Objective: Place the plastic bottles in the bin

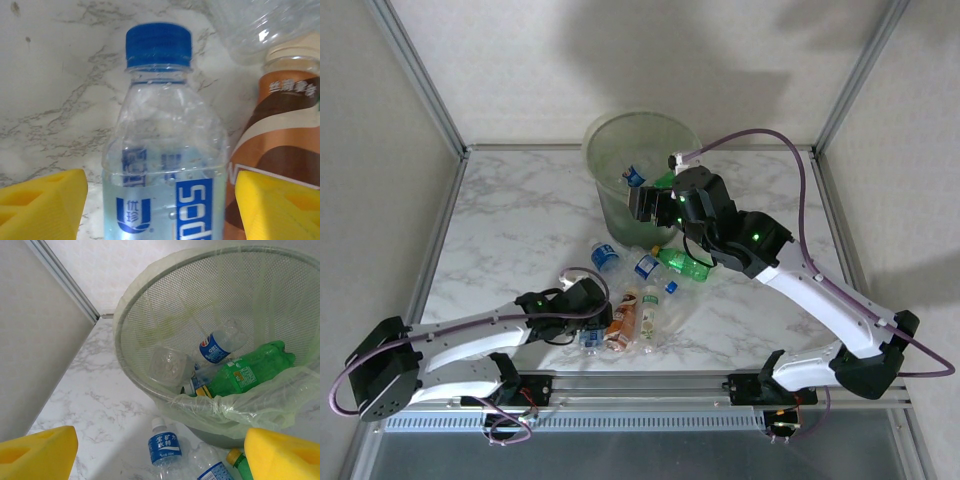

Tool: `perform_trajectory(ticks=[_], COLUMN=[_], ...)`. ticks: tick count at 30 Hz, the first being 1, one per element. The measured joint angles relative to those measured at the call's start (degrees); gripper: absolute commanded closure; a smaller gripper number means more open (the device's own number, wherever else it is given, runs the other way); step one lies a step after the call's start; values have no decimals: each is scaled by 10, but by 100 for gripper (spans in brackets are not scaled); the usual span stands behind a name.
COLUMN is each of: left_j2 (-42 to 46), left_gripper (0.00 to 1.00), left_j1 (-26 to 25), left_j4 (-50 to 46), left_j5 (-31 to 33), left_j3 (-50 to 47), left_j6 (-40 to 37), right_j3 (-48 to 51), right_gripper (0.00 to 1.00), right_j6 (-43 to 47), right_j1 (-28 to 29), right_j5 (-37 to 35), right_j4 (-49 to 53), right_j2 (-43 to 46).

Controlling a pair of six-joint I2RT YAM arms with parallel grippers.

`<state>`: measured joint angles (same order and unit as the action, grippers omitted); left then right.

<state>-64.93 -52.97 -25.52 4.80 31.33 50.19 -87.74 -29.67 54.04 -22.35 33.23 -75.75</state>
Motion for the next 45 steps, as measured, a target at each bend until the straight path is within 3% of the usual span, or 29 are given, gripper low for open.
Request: perform_trajectory(ticks=[12,31,35,45], left_j2=[-42,-4,20,57], left_gripper=[32,43,42,35], left_j1=[-10,-10,-10,-7], left_j4=[6,-31,-67,-122], left_j5=[6,48,77,169], left_j3=[-7,19,76,321], left_j6=[2,0,-16,-110], right_j3=[14,29,29,29], right_gripper=[15,16,17,18], right_j6=[-4,-16,-19,-41], right_j1=[0,0,-2,-16], right_j5=[-3,-16,-10,-8], right_j4=[-2,-5,-5,-5], right_j2=[0,32,38,76])
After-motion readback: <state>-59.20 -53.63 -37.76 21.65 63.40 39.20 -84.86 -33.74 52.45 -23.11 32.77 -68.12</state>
